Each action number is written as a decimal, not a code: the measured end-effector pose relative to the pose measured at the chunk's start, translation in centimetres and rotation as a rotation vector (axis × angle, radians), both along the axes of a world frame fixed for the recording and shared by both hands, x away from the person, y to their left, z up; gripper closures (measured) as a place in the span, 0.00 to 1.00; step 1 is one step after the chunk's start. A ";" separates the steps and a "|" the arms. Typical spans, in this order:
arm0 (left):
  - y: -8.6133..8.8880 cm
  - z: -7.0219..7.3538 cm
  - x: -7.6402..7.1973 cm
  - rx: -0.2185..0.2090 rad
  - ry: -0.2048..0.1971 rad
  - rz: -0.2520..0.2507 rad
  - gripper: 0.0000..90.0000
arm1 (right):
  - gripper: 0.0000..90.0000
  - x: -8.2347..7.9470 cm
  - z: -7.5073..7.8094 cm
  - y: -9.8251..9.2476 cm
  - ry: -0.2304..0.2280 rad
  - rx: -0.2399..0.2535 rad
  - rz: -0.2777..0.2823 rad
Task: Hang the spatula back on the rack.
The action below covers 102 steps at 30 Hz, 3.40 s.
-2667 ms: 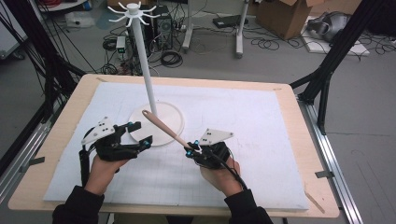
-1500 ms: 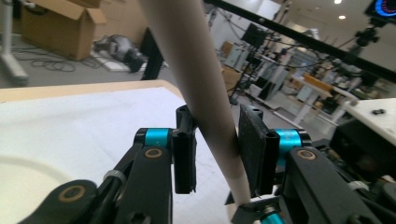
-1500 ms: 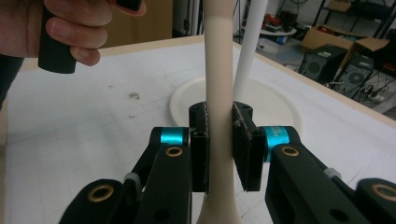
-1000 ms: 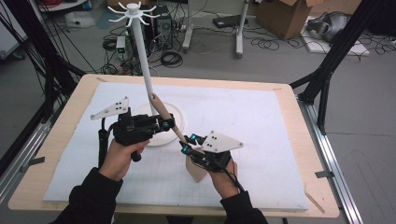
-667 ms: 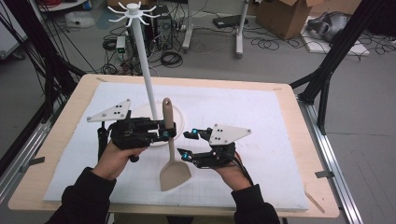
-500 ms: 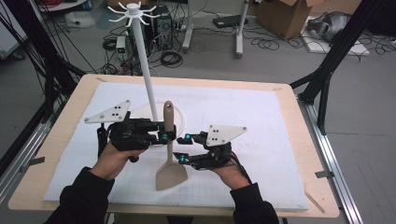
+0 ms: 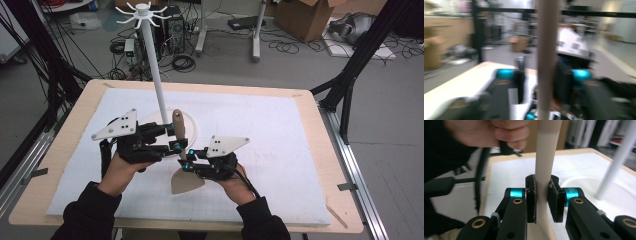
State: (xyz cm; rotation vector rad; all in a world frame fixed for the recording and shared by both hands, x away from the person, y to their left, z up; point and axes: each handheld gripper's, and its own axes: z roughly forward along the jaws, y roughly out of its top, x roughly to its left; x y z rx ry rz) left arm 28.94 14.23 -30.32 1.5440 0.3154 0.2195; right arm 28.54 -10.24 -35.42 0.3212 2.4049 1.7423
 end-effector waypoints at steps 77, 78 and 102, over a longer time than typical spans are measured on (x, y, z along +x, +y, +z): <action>2.8 10.0 9.3 0.059 0.053 0.365 0.84 | 0.24 -1.4 0.4 -12.5 -0.102 0.028 -0.481; 2.8 10.0 9.3 0.061 0.048 0.364 0.84 | 0.24 -1.4 0.4 -12.4 -0.100 0.028 -0.480; 8.1 -0.1 3.1 -0.013 0.039 0.346 0.26 | 0.23 -0.5 -2.3 -13.4 -0.021 -0.010 -0.532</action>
